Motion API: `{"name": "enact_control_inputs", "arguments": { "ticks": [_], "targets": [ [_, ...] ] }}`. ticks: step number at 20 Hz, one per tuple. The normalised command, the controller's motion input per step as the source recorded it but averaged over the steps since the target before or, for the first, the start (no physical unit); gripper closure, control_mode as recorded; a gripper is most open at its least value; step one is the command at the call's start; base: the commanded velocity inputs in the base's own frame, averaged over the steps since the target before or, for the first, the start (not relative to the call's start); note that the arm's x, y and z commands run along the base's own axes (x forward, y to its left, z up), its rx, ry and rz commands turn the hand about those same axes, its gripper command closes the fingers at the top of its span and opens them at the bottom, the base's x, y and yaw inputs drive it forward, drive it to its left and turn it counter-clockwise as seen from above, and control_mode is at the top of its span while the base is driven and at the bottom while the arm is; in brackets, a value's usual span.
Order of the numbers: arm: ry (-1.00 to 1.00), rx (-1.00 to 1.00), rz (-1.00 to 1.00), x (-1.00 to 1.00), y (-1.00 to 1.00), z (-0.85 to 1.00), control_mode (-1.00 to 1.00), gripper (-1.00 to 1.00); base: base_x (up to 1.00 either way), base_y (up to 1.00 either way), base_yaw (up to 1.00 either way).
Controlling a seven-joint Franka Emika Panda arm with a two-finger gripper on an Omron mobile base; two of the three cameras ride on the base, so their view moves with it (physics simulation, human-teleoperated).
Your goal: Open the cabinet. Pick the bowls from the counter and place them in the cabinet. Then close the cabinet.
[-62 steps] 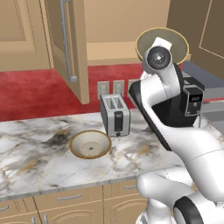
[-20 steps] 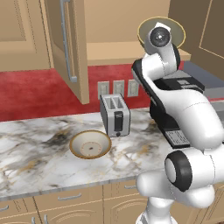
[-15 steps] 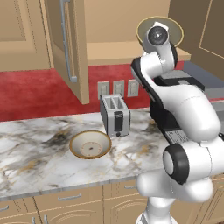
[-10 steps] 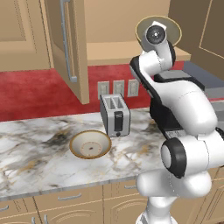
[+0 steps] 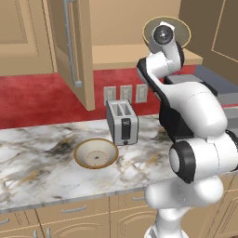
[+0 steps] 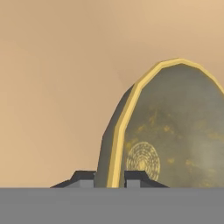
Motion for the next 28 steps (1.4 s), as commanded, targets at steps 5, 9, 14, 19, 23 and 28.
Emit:
{"name": "enact_control_inputs", "arguments": {
  "ticks": [5,9,14,19,23,28],
  "targets": [
    [0.00,0.00,0.00,0.16,0.03,0.00,-1.00,-1.00,0.00,0.00,0.00],
    [0.00,0.00,0.00,0.21,0.06,0.00,-1.00,-1.00,0.00,0.00,0.00],
    [-0.04,0.00,0.00,0.06,0.01,0.00,-1.00,-1.00,0.00,0.00,0.00],
    [-0.12,0.00,0.00,0.00,0.06,0.00,-1.00,-1.00,0.00,0.00,0.00],
    [-0.19,0.00,0.00,-0.19,0.20,0.11,-1.00,-1.00,0.00,0.00,0.00],
    [-0.11,0.00,0.00,-0.56,0.43,0.03,-1.00,-1.00,0.00,0.00,0.00]
  ]
}}
